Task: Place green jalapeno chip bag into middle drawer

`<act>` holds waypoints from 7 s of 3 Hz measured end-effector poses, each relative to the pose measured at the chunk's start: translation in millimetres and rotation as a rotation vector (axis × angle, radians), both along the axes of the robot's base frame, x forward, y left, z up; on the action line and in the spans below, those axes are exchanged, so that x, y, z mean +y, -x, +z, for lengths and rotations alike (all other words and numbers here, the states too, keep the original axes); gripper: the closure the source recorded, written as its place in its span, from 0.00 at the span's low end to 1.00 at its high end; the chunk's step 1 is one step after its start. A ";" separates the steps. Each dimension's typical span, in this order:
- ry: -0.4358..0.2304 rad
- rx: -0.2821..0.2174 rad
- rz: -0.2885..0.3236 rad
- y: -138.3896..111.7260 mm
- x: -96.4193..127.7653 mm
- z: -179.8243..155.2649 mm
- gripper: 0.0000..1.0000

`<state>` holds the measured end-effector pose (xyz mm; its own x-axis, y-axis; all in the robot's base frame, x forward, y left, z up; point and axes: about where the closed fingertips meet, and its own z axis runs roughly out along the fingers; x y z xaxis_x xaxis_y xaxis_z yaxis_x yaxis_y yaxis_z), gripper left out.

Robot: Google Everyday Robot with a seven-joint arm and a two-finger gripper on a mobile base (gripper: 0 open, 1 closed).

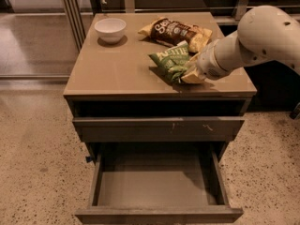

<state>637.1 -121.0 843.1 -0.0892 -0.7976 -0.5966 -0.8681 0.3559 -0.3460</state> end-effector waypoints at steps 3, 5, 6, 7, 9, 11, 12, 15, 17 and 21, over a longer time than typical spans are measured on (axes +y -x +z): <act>0.011 0.113 0.424 113.3 0.1 26.1 1.00; 0.056 0.090 0.463 138.9 17.5 32.6 1.00; 0.110 0.062 0.498 179.4 38.9 30.6 1.00; 0.088 0.075 0.484 204.5 40.4 -13.9 1.00; -0.106 0.083 0.452 201.2 27.1 -94.5 1.00; -0.123 0.040 0.435 202.0 25.2 -126.4 1.00; -0.192 -0.009 0.417 194.5 22.2 -185.6 1.00; -0.323 0.131 0.381 189.2 15.5 -340.7 1.00; -0.302 0.117 0.367 187.8 12.4 -359.8 1.00; -0.097 0.087 0.388 119.1 -13.6 -441.6 1.00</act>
Offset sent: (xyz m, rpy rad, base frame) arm -0.1849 -0.0235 0.0495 -0.0116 0.1828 0.6294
